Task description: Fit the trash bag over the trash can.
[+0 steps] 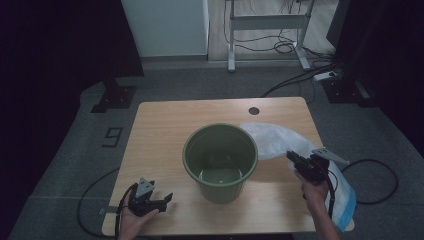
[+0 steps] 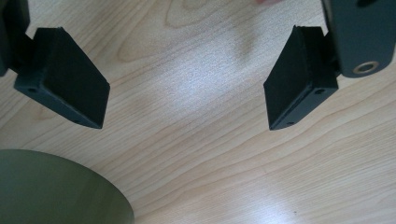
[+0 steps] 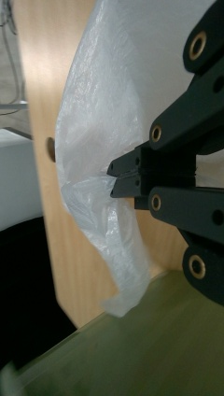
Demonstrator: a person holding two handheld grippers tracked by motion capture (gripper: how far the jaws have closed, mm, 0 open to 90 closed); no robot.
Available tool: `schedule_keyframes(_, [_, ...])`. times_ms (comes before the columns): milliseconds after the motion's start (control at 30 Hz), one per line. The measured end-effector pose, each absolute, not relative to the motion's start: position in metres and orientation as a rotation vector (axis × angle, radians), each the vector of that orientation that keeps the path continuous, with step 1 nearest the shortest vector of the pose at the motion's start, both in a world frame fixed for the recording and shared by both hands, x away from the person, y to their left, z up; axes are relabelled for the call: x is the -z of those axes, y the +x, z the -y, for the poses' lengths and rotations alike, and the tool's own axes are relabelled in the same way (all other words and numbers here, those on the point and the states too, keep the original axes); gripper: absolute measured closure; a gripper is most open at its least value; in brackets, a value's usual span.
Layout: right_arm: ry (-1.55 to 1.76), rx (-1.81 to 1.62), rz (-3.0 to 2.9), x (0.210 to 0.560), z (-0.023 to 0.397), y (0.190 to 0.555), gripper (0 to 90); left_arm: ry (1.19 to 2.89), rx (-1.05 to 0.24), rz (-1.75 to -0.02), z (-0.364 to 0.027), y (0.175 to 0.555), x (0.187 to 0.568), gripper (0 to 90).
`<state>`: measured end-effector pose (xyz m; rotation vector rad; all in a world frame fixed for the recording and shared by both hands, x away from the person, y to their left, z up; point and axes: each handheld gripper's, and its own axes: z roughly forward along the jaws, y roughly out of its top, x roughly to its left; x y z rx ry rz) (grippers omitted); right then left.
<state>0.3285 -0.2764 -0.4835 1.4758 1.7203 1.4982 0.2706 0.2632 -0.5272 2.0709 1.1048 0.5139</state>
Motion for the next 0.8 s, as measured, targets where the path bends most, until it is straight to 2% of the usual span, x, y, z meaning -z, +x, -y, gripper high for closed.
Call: schedule_keyframes(800, [1.289, -1.743, -1.566, 0.419, 0.289, 0.299, 89.1, 2.031, -0.535, -1.137, -0.266, 0.271, 0.520, 13.8])
